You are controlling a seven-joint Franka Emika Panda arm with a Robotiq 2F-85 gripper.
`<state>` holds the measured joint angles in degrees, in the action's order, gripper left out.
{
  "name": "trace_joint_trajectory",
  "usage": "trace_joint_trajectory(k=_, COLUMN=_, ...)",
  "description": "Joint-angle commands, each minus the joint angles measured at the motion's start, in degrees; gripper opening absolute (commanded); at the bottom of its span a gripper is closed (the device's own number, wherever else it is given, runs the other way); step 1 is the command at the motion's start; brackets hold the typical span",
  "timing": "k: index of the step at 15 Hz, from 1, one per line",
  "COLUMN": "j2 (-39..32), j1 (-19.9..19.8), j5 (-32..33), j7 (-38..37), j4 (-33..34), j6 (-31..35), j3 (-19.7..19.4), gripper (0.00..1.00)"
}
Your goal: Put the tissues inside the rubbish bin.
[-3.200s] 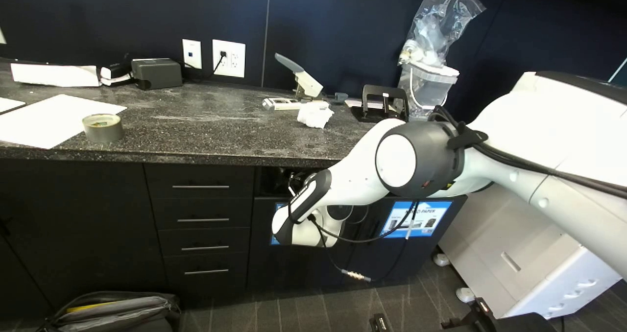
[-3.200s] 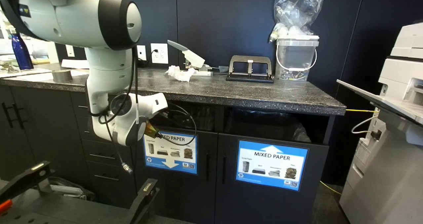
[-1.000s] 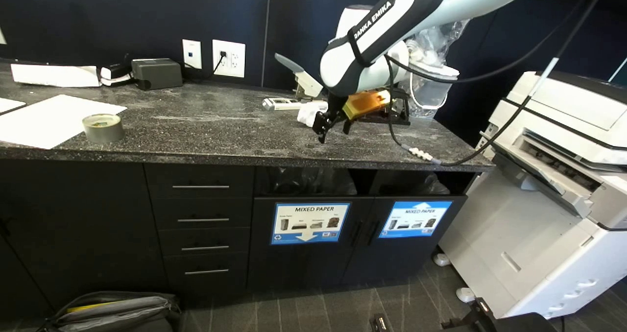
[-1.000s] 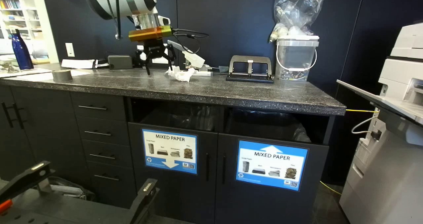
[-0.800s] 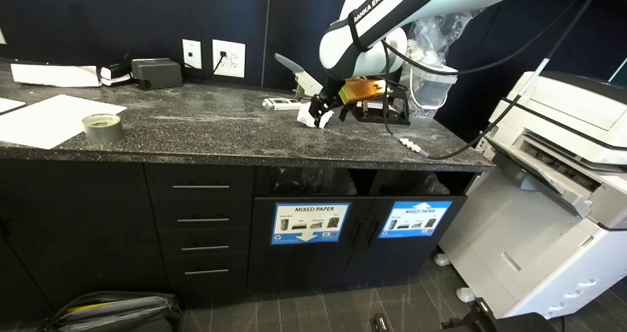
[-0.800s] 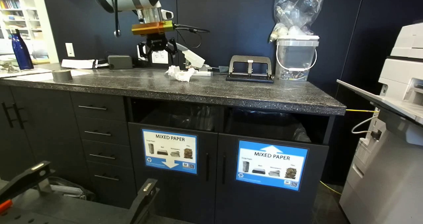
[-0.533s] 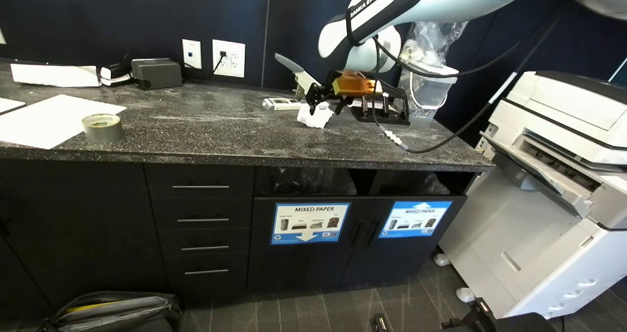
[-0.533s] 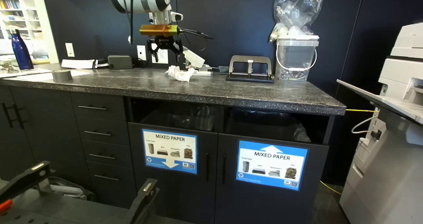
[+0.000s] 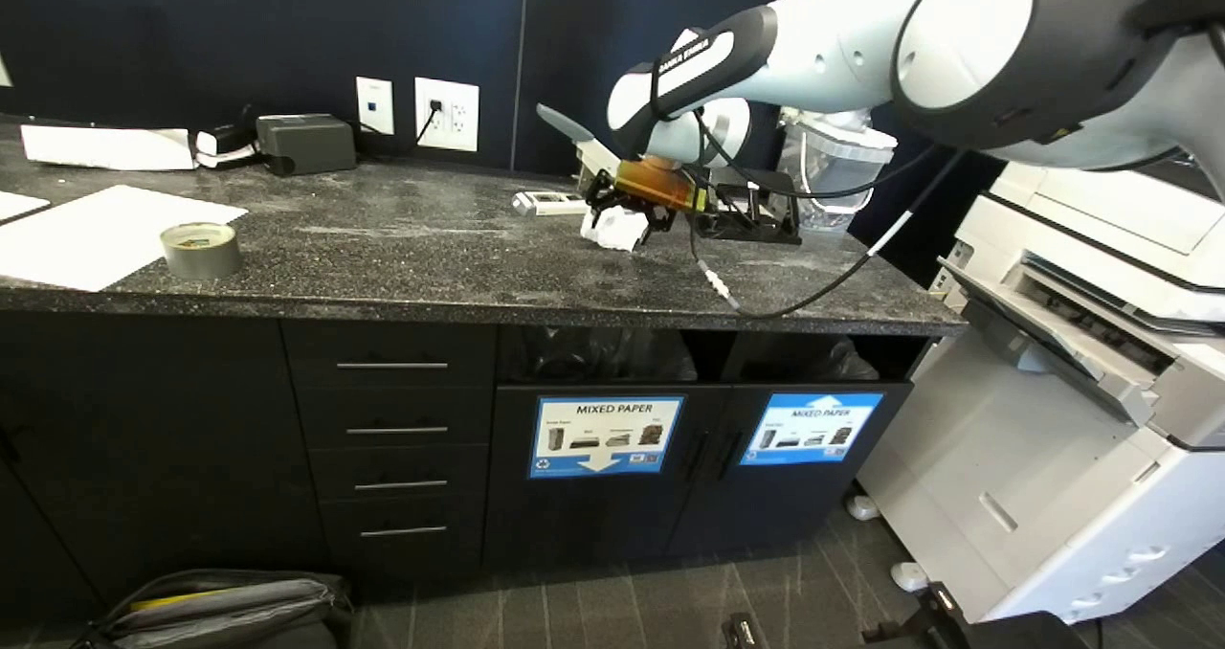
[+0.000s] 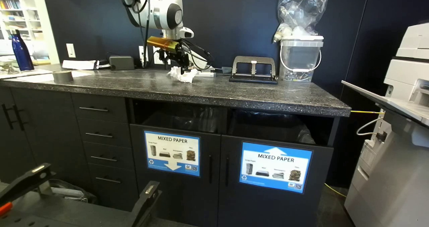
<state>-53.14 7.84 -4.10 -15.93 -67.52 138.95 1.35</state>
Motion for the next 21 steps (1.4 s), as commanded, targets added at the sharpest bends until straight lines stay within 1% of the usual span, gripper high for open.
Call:
trace_joint_trajectory(k=1, j2=-6.5, j1=0.5, j5=-3.6, j7=-9.0, j4=13.7, j6=-5.6, j3=-0.3, gripper=1.0)
trace_joint_trajectory(k=6, j2=-12.1, j1=2.0, j5=-4.7, j7=-22.1, j4=26.0, j6=-9.7, j3=-1.9, gripper=1.0)
trace_joint_trajectory(k=8, j2=-15.5, j1=2.8, j5=-3.3, j7=-27.9, j4=30.4, j6=-9.5, j3=-3.3, gripper=1.0)
trace_joint_trajectory(k=11, j2=-20.2, j1=3.6, j5=-1.9, j7=-35.6, j4=36.3, j6=-11.4, j3=-5.6, gripper=1.0)
trace_joint_trajectory(k=15, j2=-24.1, j1=3.6, j5=-2.4, j7=-41.7, j4=39.2, j6=-9.8, j3=-7.2, gripper=1.0)
trace_joint_trajectory(k=16, j2=-24.3, j1=3.0, j5=-1.6, j7=-43.2, j4=39.0, j6=-8.7, j3=-6.3, gripper=1.0)
trace_joint_trajectory(k=20, j2=-27.0, j1=2.2, j5=-1.6, j7=-46.3, j4=42.3, j6=-7.6, j3=-5.7, gripper=1.0)
trace_joint_trajectory(k=21, j2=-26.4, j1=2.5, j5=-2.5, j7=-46.4, j4=40.9, j6=-6.2, j3=-6.9, gripper=1.0)
